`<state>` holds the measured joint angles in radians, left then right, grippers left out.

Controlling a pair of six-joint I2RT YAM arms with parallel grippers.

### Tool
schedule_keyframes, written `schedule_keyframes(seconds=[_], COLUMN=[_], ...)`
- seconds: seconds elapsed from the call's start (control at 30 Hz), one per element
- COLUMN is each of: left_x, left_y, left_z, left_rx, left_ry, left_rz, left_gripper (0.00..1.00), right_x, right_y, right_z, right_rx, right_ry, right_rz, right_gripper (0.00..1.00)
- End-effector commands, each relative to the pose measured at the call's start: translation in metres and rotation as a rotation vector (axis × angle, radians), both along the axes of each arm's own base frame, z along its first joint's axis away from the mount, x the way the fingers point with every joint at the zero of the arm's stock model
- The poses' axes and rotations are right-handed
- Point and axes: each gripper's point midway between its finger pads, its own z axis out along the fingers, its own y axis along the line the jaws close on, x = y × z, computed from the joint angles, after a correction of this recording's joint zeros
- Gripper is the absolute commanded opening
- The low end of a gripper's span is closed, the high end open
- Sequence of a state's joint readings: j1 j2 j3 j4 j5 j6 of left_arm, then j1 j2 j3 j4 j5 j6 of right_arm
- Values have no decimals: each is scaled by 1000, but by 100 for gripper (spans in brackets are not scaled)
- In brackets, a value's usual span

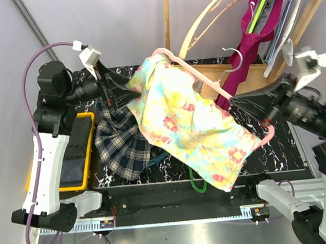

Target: Remove the skirt from the hanger

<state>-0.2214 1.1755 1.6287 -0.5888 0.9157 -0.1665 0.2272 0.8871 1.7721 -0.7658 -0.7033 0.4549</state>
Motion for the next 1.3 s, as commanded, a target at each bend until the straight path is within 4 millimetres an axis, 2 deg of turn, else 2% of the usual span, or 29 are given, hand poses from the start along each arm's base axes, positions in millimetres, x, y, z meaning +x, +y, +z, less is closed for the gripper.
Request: schedule_keyframes(seconds=[0.0, 0.03, 0.07, 0.1, 0.13, 0.17, 0.2, 0.23, 0.3, 0.37, 0.63, 0.73, 0.77, 0.8, 0.83, 0.87, 0.97, 1.03, 1.07, 1.13, 1.17, 1.2, 1.27], left_x=[-27, -34, -37, -38, -45, -44, -51, -53, -60, -57, -78, -85, -87, -87, -90, -90, -92, -93, -95, -91, -98, -91, -91], left_y=[-10, -12, -13, -14, -14, -15, -15, -15, -14, -14, -12, -15, -15, -16, -16, -16, -14, -12, -10, -2, 3, 11, 20], left_z=[27, 29, 19, 28, 31, 23, 37, 38, 43, 42, 42, 38, 37, 37, 39, 39, 46, 50, 60, 69, 85, 92, 110], left_rx=[-136, -163, -168, -179, -214, -226, -232, -267, -276, -273, -255, -226, -220, -214, -204, -198, -166, -141, -132, -116, -104, -96, -88], left_ry=[1, 70, 122, 51, 161, 212, 74, 216, 204, 227, 228, 230, 228, 215, 195, 203, 165, 150, 128, 101, 33, 6, -44], left_rz=[-262, -295, -347, -381, -405, -429, -466, -486, -518, -514, -550, -582, -588, -594, -602, -602, -614, -617, -613, -580, -565, -518, -460], left_gripper=[99, 99, 99, 99, 99, 99, 99, 99, 99, 99, 98, 74, 44, 22, 4, 0, 0, 0, 0, 0, 0, 0, 0], right_x=[-36, -37, -38, -38, -38, -37, -37, -35, -32, -29, -21, -16, -14, -13, -9, -5, 11, 24, 33, 46, 56, 62, 72], right_y=[5, 6, 6, 7, 7, 7, 7, 8, 8, 7, 5, 3, 2, 1, 0, -2, -7, -12, -18, -25, -34, -38, -49], right_z=[44, 46, 49, 50, 50, 51, 51, 49, 48, 44, 42, 44, 45, 45, 44, 43, 29, 9, 2, -24, -33, -54, -77], right_rx=[63, 71, 77, 81, 83, 83, 85, 84, 84, 75, 57, 58, 59, 60, 61, 62, 48, 23, 2, -30, -55, -76, -103], right_ry=[-143, -141, -151, -148, -151, -157, -155, -149, -147, -138, -146, -148, -153, -154, -146, -144, -109, -62, -62, -9, -2, 39, 78], right_rz=[108, 119, 122, 128, 129, 127, 127, 127, 121, 111, 73, 51, 35, 25, 14, -9, -76, -133, -186, -249, -316, -349, -423], right_gripper=[0, 0, 0, 0, 0, 0, 0, 0, 0, 0, 0, 0, 0, 0, 0, 0, 0, 0, 0, 0, 0, 0, 0])
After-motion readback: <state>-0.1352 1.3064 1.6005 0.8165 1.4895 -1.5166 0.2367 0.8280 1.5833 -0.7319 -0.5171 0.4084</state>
